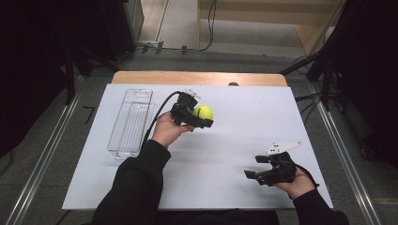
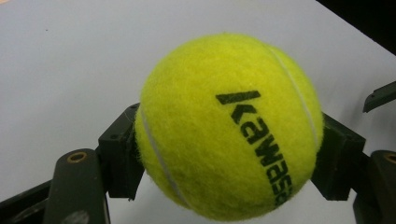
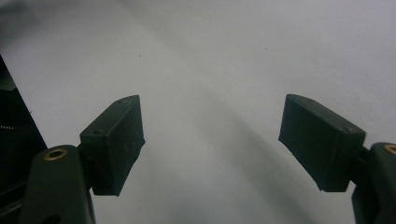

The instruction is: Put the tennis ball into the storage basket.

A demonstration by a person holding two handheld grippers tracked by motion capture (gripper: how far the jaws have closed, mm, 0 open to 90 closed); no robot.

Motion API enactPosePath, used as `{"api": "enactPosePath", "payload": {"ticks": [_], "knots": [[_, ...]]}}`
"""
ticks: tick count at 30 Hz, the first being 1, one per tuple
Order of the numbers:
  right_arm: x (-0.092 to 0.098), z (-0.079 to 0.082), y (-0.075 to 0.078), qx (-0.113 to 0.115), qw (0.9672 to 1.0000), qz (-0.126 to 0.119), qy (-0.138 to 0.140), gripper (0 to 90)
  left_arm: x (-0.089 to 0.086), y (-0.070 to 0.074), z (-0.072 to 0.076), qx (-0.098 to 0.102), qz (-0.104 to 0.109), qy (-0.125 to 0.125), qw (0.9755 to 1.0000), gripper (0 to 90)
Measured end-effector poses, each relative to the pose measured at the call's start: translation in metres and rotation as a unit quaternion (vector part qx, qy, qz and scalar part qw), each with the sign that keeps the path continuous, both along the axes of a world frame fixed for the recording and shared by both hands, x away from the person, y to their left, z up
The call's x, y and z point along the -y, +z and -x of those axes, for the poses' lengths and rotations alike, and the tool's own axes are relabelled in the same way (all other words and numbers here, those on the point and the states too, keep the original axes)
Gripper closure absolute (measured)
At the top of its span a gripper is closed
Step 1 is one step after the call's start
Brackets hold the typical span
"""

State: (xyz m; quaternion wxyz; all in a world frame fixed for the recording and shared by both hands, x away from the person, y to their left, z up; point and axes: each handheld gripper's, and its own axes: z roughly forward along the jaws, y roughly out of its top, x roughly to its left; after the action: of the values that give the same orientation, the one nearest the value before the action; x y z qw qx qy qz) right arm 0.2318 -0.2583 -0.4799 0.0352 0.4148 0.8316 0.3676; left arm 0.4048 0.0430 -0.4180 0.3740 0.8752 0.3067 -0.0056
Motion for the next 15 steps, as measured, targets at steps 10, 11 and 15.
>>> {"api": "enactPosePath", "payload": {"ticks": [10,11,15], "knots": [[0.001,0.001,0.001,-0.001,1.0000,0.000,-0.001,19.9,-0.004,0.013,0.003,0.002,-0.003,0.002,1.0000,26.7],[0.001,0.001,0.001,-0.001,1.0000,0.000,-0.001,19.9,-0.004,0.014,0.004,0.003,-0.004,0.000,1.0000,26.7],[0.001,0.001,0.001,-0.001,1.0000,0.001,-0.001,19.9,-0.006,0.018,0.004,0.000,-0.008,0.005,1.0000,26.7]]}}
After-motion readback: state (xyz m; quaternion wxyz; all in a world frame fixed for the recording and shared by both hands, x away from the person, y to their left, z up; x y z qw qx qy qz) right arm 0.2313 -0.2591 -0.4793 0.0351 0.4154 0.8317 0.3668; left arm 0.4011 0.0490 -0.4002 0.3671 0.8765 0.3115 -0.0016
